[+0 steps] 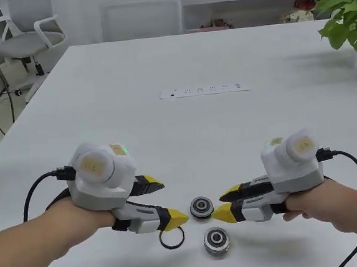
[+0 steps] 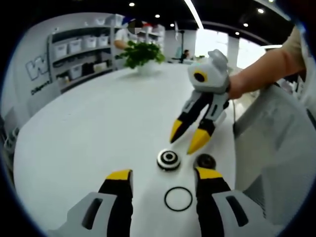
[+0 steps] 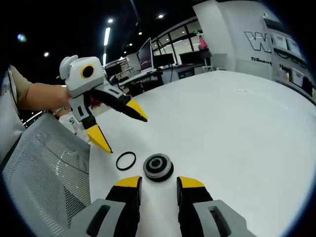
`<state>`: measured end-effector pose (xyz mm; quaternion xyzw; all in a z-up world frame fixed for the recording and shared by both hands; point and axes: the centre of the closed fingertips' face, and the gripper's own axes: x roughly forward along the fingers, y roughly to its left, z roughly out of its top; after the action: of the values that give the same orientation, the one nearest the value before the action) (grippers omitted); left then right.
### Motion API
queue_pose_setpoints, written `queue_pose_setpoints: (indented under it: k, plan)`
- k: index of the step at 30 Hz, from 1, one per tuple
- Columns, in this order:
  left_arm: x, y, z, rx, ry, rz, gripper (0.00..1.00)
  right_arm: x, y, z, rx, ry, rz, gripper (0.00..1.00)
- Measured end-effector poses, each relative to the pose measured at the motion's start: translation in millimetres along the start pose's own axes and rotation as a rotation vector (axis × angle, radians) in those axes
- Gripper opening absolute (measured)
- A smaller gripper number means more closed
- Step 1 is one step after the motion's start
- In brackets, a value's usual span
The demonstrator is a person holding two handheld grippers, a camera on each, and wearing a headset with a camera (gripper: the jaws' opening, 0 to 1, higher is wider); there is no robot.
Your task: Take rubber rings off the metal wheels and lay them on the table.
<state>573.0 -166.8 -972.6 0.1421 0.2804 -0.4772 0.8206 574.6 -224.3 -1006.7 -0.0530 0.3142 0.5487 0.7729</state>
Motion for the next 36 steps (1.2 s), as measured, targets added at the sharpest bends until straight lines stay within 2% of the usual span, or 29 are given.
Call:
queue_pose_setpoints:
  k: [10,27,36]
  plan:
    - [17.9,-7.1,-1.4,0.006,0.024,-0.032,0.46,1.4,0.7,-1.0,-0.009,0.004,0.004,0.27]
    - [39.3,-17.4,0.0,0.023,0.05,-0.074,0.36,2.4,2.1,-4.0,-0.02,0.01,0.01,0.28]
    - [49.4,-16.6,-1.3,0.031,0.066,-0.081,0.29,1.1,3.0,-6.1,-0.023,0.013,0.012,0.28]
